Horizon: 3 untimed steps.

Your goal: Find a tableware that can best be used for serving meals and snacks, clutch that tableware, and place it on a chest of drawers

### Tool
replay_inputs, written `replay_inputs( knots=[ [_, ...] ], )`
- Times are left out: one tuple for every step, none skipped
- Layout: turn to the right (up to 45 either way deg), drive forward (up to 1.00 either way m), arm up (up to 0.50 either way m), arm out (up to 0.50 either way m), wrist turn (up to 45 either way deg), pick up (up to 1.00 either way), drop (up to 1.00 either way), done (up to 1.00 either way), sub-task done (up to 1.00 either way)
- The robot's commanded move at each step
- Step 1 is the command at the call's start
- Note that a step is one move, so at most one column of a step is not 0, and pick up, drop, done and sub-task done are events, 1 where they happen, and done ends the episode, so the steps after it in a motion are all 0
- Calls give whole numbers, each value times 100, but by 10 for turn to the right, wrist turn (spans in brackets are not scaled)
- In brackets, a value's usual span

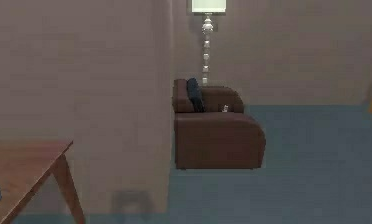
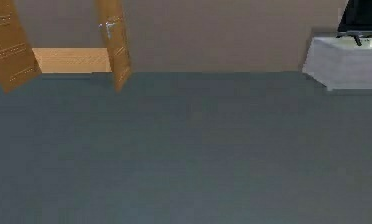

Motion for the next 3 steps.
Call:
replay_inputs(
  knots=[
    [60, 0, 0, 0, 0, 0, 0, 0, 0],
    [0, 15, 0, 0, 0, 0, 0, 0, 0],
    [-450, 0, 0, 0, 0, 0, 0, 0, 0]
  ],
)
